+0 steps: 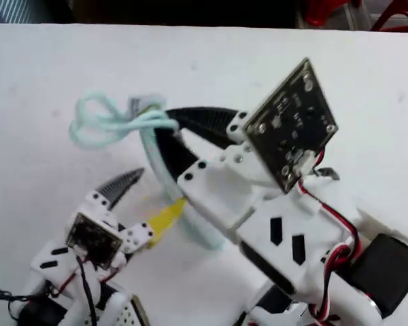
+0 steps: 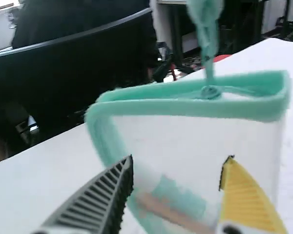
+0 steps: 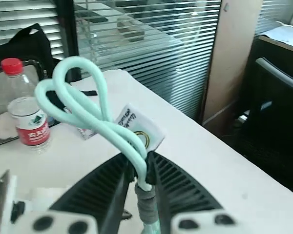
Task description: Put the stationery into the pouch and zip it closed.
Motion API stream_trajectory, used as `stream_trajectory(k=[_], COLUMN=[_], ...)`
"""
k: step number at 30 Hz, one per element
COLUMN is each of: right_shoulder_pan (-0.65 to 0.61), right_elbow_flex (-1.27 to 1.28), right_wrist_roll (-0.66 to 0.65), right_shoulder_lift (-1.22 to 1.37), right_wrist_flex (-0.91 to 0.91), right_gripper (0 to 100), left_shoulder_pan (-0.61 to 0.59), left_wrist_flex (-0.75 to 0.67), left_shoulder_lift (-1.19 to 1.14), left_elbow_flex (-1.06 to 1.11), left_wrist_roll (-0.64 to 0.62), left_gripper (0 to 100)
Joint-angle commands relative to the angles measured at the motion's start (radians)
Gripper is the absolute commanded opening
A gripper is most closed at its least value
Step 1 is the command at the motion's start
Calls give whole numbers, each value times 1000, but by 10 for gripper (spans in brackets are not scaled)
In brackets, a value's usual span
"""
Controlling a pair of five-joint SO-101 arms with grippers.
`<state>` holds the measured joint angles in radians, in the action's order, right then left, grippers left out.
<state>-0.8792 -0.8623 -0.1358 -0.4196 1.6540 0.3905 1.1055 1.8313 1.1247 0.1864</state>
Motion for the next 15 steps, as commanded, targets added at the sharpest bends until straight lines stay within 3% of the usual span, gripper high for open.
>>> stream_trajectory(k=[1,3,6,10,15], right_shoulder_pan=[-104,-166,-173,-131,-51], right_elbow_flex=[-32,-32,-34,-34,-25], right_wrist_roll=[3,0,-3,-5,-6], right_shoulder_lift=[-2,-2,-2,-2,-1], right_wrist_flex=[-7,7,4,-16,4], right_gripper=[17,17,17,17,17], left_shoulder_pan=[73,56,62,53,-50], left_wrist_flex=[-170,-267,-284,-238,-110], left_shoulder_lift=[-10,-10,-10,-10,-5], left_elbow_flex=[86,121,78,-28,-147], left_wrist_roll=[-63,-138,-261,-347,-348], left_gripper=[269,262,260,260,264])
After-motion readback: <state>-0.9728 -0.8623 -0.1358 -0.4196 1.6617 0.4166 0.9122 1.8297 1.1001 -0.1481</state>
